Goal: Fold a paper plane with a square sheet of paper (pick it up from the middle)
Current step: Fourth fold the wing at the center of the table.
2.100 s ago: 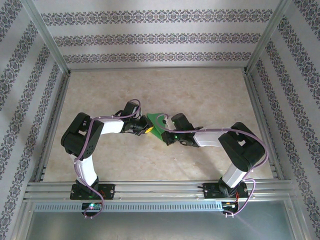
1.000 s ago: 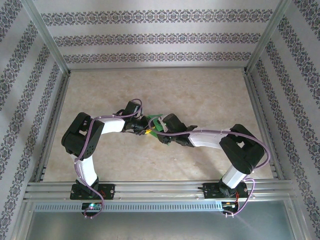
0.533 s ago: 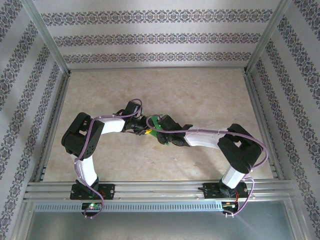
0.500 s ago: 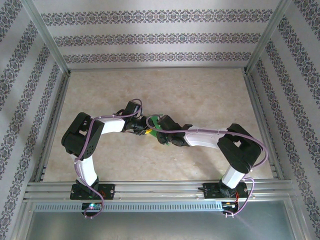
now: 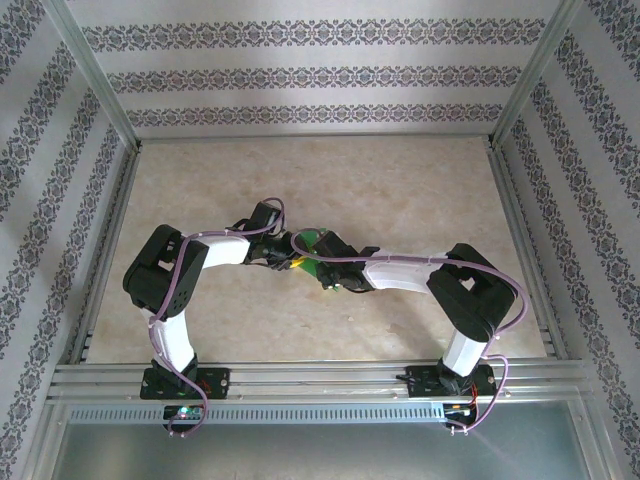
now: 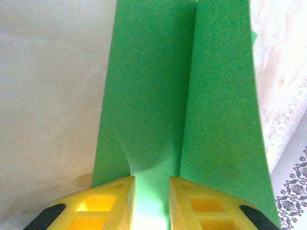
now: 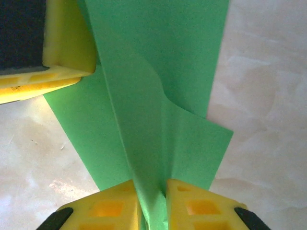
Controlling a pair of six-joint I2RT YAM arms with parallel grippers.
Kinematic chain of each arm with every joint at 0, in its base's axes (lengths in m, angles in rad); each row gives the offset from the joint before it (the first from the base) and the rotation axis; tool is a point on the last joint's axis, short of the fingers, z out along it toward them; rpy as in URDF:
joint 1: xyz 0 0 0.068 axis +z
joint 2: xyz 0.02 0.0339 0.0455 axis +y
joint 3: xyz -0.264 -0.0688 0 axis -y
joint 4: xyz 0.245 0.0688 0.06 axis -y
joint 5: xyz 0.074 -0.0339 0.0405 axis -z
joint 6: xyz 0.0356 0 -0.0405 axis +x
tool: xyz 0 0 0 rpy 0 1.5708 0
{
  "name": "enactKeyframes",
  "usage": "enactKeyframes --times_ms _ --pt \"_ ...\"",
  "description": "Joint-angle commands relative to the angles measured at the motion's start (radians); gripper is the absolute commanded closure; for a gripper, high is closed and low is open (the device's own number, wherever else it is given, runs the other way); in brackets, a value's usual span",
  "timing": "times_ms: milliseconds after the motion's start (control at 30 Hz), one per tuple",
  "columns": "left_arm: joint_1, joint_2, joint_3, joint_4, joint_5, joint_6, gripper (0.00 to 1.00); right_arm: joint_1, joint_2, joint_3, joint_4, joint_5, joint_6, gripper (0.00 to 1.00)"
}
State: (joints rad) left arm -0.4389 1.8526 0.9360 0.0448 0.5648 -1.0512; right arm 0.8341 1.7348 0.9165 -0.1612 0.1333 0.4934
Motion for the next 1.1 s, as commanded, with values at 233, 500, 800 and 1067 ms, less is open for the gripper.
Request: enactKeyframes --times_ms 233,500,800,1067 --pt "-0.014 0.004 0.002 -0.059 -0.036 0.033 0.8 -0.011 -0.003 0.005 0.044 -0.07 -0.06 0.86" --pt "-0.014 0.001 -0.001 -0.062 -0.04 0.034 0.83 -0.043 -0.001 -0.014 0.078 -0.154 -0.079 0.87" --pt "-0.014 -0.041 0.016 -0.112 -0.063 0.061 0.82 -0.082 -0.001 -0.048 0.103 -0.22 -0.07 0.89" --pt "-0.014 -0.117 0.011 -0.14 -0.117 0.101 0.8 -0.169 0.012 -0.101 0.221 -0.441 -0.03 0.9"
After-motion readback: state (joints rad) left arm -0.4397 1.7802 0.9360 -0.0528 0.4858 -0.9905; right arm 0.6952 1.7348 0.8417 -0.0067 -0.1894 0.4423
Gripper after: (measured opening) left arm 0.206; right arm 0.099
